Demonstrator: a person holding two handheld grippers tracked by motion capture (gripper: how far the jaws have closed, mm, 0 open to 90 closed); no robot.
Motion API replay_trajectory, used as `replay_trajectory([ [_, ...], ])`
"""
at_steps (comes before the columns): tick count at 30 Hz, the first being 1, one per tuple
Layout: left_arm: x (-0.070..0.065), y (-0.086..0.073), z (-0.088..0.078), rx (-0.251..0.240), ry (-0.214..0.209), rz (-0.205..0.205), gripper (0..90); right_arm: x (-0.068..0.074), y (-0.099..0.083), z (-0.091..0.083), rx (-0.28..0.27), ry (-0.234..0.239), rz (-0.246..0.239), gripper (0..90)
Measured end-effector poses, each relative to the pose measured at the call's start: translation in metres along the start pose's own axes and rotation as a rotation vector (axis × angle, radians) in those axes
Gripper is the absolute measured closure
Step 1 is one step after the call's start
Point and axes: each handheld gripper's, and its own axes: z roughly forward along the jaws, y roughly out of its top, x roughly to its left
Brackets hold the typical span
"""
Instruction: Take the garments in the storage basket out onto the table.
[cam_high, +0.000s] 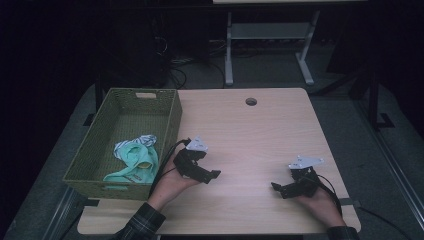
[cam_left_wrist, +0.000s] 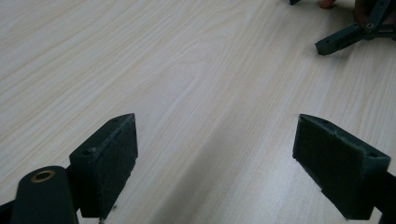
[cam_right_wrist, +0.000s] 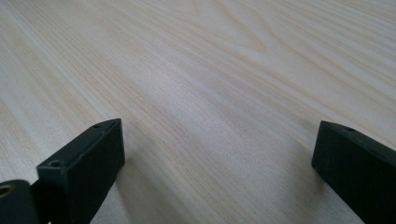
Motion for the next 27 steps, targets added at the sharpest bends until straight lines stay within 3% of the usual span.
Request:
replay_trajectory([
  [27,0.006,0.026,-0.024,-0.021,-0.035,0.021,13.5,0.000,0.000,0.000,-0.002,-0.001,0.001,2.2],
])
